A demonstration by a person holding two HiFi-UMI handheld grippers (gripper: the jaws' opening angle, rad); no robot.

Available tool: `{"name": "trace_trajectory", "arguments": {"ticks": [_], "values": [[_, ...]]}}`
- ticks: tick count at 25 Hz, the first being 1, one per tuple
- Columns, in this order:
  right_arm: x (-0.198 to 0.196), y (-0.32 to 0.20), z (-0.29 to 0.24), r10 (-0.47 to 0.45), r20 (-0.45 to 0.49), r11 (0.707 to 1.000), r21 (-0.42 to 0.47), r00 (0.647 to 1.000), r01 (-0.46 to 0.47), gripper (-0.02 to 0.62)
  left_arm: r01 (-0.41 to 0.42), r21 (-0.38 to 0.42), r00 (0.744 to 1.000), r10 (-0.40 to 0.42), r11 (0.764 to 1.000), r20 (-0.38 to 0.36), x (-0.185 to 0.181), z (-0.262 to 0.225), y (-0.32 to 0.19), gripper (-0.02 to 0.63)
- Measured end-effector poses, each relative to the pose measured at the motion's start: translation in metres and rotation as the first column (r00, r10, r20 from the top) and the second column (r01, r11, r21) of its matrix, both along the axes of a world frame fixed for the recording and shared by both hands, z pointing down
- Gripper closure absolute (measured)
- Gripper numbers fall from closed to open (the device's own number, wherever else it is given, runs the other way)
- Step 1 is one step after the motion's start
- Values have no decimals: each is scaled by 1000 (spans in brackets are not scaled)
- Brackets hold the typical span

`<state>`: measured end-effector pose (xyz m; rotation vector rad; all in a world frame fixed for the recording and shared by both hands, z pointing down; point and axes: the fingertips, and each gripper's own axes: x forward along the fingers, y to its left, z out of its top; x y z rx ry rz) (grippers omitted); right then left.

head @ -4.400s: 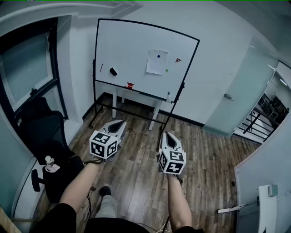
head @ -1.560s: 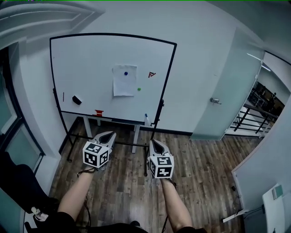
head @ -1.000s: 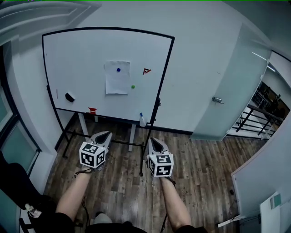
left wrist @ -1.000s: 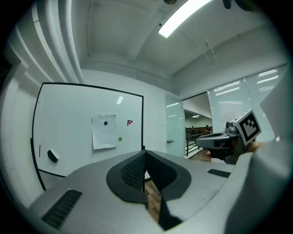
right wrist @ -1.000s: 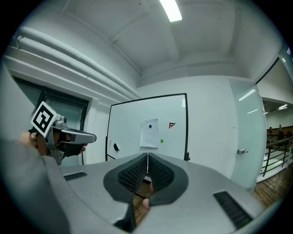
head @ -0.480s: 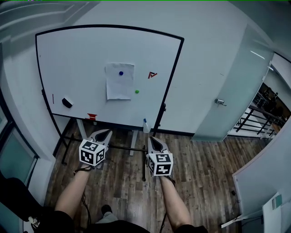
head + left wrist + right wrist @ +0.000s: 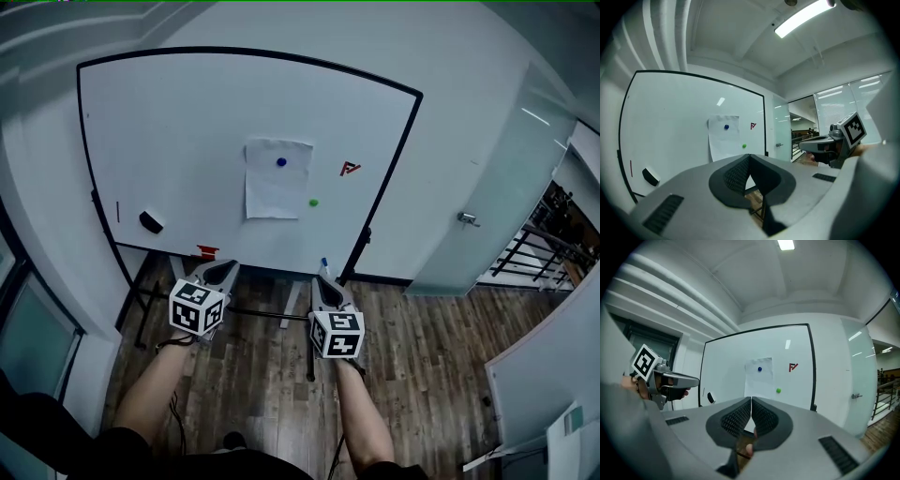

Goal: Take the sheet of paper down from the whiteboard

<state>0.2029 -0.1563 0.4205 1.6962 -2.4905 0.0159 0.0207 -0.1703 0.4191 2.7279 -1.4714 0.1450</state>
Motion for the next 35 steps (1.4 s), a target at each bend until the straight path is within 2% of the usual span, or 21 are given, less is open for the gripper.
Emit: {"name": "trace_trajectory", "arguments": {"ticks": [5,11,23,30,35], "values": [[-34,-16,4,3,-17,1000,4,1000,-3,570,3,0,1000,-3,1000,-15,-38,1,-16,584],[-56,-24,2,8,-39,1000,6,999,-8,569,-1,-12,999,0,1000,-36,-65,5,-24,584],[-67,-54,-7,10,-37,999,31,999,-9,569,12,3,997,-11,1000,-77,-81,-1,-54,584],[-77,-107,-12,2,17,998,61,1000,-3,569,35,4,998,-35,999,-52,-98,5,-105,584],[-81,-154,-8,-9,166,1000,18,986,6,569,51,-8,997,-52,999,-51,-116,7,-151,584]]}}
